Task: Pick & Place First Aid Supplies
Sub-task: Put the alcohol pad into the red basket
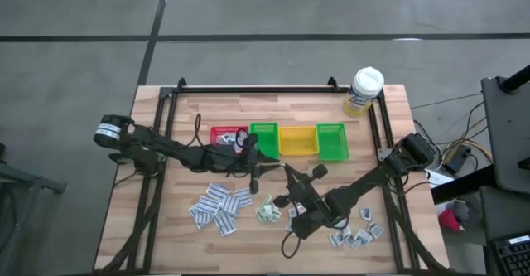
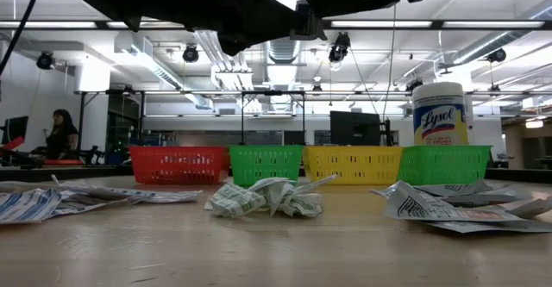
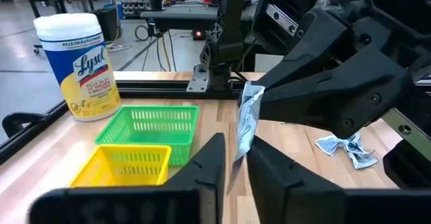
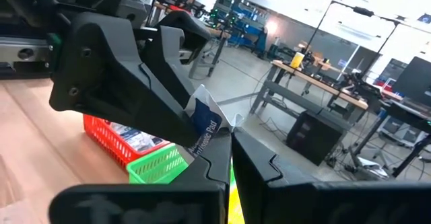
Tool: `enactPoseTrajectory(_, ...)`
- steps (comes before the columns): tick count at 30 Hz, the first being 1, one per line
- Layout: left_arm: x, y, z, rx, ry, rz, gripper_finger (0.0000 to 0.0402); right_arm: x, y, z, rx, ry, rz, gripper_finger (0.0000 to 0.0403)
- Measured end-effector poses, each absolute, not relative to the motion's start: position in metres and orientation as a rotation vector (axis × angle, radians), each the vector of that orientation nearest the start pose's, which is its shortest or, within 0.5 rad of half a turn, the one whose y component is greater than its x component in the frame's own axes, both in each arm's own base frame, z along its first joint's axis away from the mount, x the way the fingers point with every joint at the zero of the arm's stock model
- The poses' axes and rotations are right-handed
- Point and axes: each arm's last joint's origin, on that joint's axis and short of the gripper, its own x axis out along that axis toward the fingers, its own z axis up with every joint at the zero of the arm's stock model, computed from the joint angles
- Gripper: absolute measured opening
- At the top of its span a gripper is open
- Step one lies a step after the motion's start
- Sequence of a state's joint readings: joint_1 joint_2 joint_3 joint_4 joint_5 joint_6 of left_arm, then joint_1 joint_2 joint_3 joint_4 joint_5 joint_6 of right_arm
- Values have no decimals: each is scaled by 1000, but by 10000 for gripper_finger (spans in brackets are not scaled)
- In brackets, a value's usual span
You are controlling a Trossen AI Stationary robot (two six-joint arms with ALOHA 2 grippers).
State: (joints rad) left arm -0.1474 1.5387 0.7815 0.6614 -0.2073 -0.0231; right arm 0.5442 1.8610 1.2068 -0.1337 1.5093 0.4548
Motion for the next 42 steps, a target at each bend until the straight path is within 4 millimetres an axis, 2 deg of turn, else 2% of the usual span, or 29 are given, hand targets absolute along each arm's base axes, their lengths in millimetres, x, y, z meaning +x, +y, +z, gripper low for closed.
enactPoseTrajectory(5, 324, -42, 233, -3, 99, 49, 7, 336, 170, 206, -284, 204, -965, 8)
enactPoseTrajectory(17, 323, -42, 230, -14, 130, 50, 0, 335, 169, 203, -432, 304, -921, 11)
enactPoseTrajectory(24, 320, -41, 227, -44, 195, 85, 0, 334, 168, 201, -488, 330, -925, 56)
enactPoseTrajectory(32, 309, -36, 230, -81, 271, 203, 0, 329, 165, 203, -524, 350, -928, 110)
enactPoseTrajectory(37, 300, -33, 232, -115, 322, 272, 0, 317, 157, 204, -517, 386, -904, 122)
enactPoseTrajectory(42, 289, -28, 234, -135, 374, 409, 0, 293, 145, 203, -435, 565, -802, 119)
